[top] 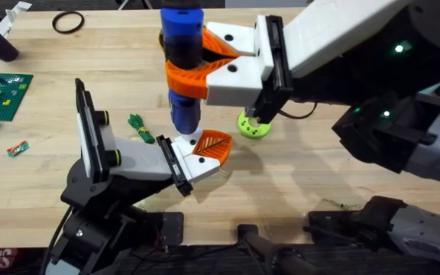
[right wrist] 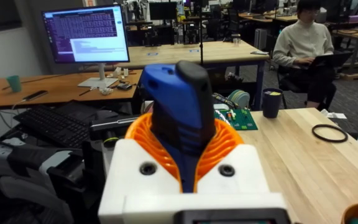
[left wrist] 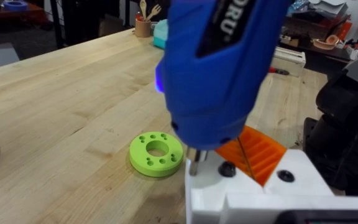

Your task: Pick up the gripper from the table and insert it into the empty holder that is missing its gripper. Then pick up a screw, insert it into the mounting hole, and use the screwdriver to tighten it. Finally, clean up the table by picking up the vegetable and placing it into the bucket.

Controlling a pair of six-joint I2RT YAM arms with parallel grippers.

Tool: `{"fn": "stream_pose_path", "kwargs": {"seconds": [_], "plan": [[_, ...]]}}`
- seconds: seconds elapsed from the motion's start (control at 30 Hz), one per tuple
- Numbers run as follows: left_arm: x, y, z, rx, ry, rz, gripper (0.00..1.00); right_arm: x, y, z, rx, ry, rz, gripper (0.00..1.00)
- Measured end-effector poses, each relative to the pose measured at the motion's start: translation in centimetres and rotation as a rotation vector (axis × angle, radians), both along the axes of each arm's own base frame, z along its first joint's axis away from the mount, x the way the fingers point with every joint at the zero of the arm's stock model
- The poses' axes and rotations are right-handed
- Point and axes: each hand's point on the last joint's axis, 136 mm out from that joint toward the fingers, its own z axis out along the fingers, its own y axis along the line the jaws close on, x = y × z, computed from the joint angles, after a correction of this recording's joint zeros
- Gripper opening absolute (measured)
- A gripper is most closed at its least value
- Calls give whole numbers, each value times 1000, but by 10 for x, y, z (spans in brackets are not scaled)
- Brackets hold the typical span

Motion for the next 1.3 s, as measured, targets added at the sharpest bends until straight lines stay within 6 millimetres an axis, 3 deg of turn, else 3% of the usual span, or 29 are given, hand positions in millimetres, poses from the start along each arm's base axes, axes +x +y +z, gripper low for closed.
{"fn": "stream_pose_path", "kwargs": {"seconds": [0.33,0.57,1.3], "plan": [[0,0,0,-3,8,1,8,3,-5,7,26,19,-11,62],[0,0,0,-3,9,1,8,-7,-19,24,55,32,-11,62],[0,0,0,-3,8,1,8,-5,-6,6,13,105,1,62]]}}
